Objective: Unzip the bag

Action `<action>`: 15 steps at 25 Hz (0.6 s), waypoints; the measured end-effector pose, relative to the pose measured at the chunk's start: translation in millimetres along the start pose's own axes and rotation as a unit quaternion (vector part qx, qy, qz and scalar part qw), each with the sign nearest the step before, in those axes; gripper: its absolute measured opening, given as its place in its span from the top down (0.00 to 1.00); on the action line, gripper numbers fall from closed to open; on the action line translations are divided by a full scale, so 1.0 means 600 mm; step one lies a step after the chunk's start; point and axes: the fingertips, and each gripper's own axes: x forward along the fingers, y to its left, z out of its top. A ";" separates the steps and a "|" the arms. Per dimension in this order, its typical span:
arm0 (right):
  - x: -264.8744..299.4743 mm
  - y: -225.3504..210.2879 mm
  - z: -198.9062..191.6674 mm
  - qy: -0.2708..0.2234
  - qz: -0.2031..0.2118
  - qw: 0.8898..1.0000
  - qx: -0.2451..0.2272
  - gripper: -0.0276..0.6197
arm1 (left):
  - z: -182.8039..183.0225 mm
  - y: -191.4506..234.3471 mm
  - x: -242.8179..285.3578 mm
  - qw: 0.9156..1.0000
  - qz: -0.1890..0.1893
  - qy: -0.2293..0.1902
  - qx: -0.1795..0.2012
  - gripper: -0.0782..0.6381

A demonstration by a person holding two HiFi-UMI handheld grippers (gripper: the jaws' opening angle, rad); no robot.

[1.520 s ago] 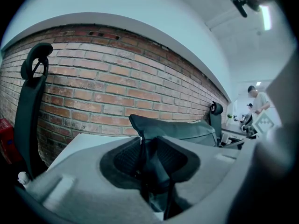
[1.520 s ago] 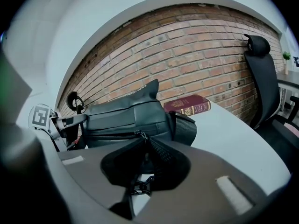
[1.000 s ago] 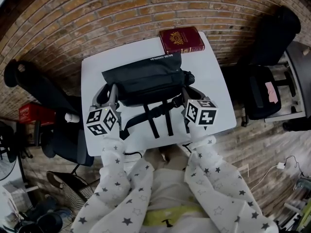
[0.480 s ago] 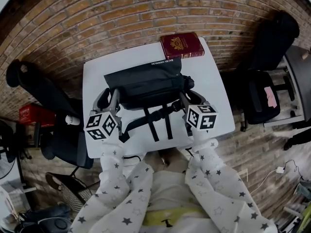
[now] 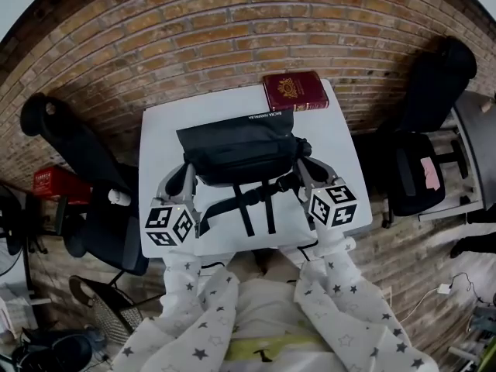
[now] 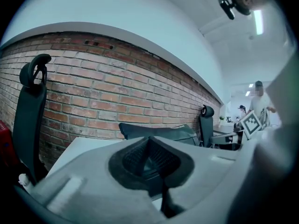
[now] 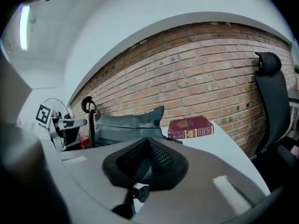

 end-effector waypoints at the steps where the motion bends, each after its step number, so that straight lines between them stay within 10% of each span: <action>1: -0.003 0.003 0.007 -0.007 0.003 1.000 0.000 0.95 | 0.003 -0.004 -0.002 1.000 -0.004 0.000 0.000 0.89; 15: -0.044 0.051 0.125 -0.129 0.051 0.990 0.005 0.95 | 0.077 -0.031 -0.036 0.999 -0.019 -0.030 0.026 0.89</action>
